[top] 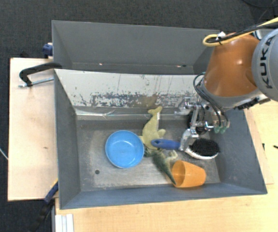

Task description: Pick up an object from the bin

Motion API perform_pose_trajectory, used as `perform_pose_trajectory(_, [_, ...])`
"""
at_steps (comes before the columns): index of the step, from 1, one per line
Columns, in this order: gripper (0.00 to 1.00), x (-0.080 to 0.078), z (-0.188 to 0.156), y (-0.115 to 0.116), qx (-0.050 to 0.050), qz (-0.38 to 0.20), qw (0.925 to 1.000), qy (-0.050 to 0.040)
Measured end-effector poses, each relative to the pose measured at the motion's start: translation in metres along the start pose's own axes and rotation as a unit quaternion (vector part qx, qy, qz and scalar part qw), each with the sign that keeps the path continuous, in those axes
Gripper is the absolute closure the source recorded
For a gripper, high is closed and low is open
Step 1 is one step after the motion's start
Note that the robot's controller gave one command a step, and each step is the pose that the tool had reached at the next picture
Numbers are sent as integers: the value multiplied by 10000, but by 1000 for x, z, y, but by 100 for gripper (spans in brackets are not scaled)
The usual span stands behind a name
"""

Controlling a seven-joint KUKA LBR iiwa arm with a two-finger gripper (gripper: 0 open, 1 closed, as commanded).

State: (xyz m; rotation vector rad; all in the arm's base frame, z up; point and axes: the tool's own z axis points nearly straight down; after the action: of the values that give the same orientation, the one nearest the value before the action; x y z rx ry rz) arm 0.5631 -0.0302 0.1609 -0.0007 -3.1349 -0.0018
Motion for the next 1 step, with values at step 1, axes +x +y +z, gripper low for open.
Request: perform_pose_trajectory(1, [0,35,83,-1,7,-2059,9786,-40])
